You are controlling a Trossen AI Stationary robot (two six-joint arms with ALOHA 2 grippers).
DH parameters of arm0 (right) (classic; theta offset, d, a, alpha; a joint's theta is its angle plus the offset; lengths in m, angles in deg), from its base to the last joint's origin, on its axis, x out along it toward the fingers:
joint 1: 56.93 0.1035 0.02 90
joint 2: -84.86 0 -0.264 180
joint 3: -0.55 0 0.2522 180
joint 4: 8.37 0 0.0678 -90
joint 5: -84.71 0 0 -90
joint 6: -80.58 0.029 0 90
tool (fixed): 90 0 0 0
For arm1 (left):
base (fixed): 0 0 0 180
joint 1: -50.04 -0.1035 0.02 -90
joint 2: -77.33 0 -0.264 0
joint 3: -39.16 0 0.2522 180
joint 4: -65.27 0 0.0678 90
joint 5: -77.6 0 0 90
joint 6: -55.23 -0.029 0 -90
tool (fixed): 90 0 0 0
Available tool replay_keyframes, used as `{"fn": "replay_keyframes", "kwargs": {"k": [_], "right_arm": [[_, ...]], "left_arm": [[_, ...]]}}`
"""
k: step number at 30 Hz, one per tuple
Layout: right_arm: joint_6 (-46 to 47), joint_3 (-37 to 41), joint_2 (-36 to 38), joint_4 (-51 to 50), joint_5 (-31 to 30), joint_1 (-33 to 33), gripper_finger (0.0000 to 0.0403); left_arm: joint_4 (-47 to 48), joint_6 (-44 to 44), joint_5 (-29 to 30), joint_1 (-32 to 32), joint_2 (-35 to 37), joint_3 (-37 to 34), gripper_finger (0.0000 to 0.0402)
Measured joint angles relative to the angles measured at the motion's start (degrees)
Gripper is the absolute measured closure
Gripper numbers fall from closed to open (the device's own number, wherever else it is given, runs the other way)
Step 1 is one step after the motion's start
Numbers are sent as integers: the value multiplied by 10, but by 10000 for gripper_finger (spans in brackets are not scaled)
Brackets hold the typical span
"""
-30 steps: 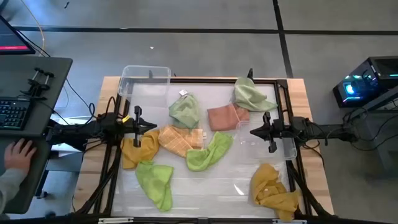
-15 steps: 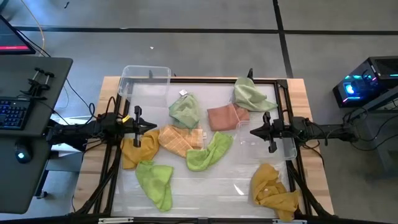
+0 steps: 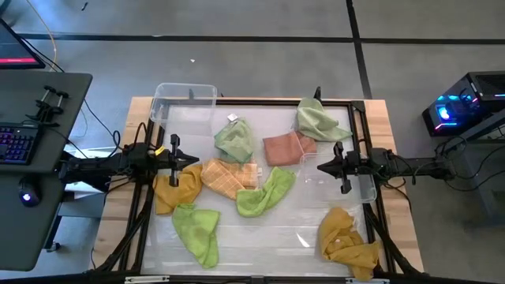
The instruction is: Sort towels by color in basket
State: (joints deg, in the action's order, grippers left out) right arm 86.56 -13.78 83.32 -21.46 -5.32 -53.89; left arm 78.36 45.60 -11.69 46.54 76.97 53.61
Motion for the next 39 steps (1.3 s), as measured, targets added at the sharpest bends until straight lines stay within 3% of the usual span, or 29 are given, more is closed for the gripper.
{"fn": "replay_keyframes", "kwargs": {"k": [20,25,39], "right_arm": [[0,0,0,0,0,0,402],[0,0,0,0,0,0,402],[0,0,0,0,0,0,402]], "left_arm": [[-1,-1,0,0,0,0,401],[-28,-55,12,0,-3,0,401],[-62,169,11,1,-3,0,401]]}}
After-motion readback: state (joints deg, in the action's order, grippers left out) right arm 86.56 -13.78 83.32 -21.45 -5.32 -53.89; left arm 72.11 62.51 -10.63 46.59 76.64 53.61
